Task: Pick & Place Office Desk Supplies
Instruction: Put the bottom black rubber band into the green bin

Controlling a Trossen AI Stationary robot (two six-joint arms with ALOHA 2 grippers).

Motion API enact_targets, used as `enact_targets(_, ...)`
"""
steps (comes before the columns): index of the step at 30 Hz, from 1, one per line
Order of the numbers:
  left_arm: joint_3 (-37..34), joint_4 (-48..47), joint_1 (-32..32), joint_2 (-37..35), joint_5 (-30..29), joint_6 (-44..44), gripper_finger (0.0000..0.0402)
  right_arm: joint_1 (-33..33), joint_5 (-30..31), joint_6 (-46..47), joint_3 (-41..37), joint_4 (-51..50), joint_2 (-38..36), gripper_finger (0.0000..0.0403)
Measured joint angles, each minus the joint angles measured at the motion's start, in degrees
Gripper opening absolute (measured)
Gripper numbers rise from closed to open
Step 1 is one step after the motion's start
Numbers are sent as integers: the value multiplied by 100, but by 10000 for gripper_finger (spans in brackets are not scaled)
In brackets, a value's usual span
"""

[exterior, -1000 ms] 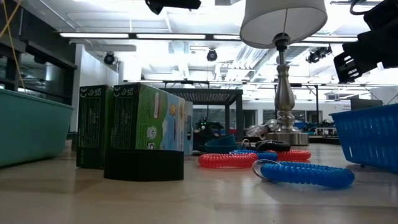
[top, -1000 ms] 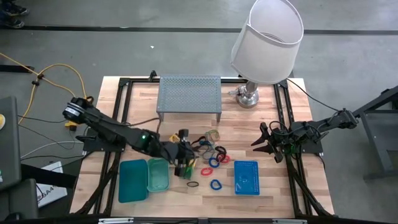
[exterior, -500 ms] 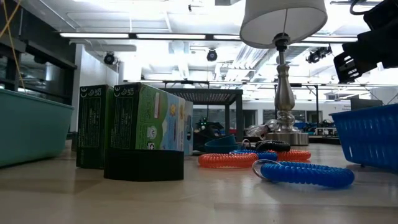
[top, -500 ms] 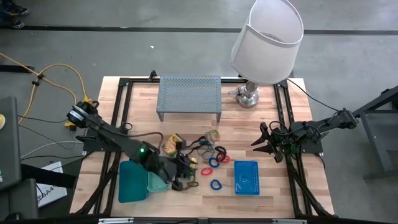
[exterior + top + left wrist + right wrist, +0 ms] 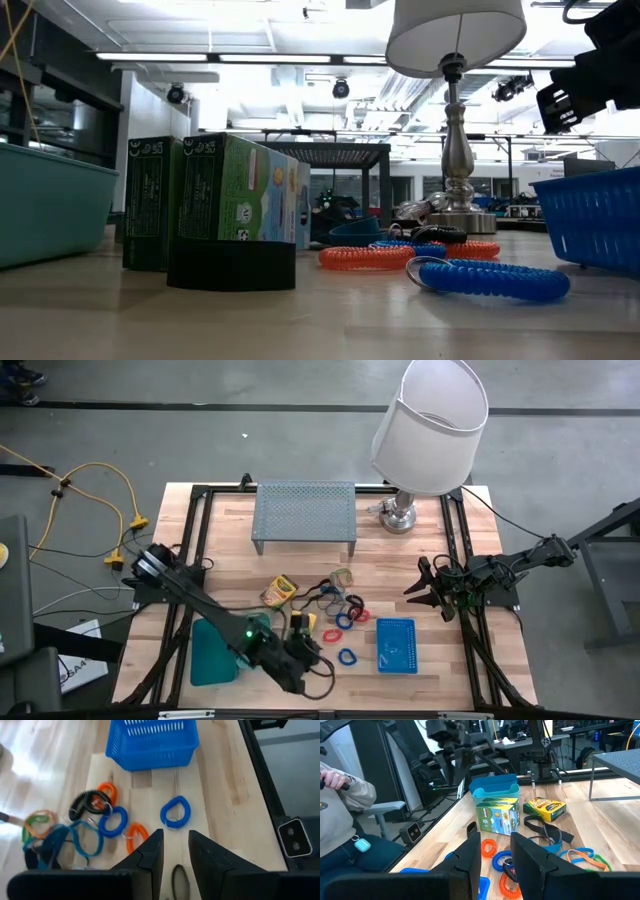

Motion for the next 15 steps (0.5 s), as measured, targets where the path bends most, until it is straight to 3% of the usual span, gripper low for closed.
enact_targets(5, 487, -537, -132, 384, -2, -403, 85, 1, 2, 0, 0, 2, 0, 94)
enact_targets(15, 534, -962, -168, 748, 136, -1344, 85, 2, 0, 0, 1, -6, 0, 94)
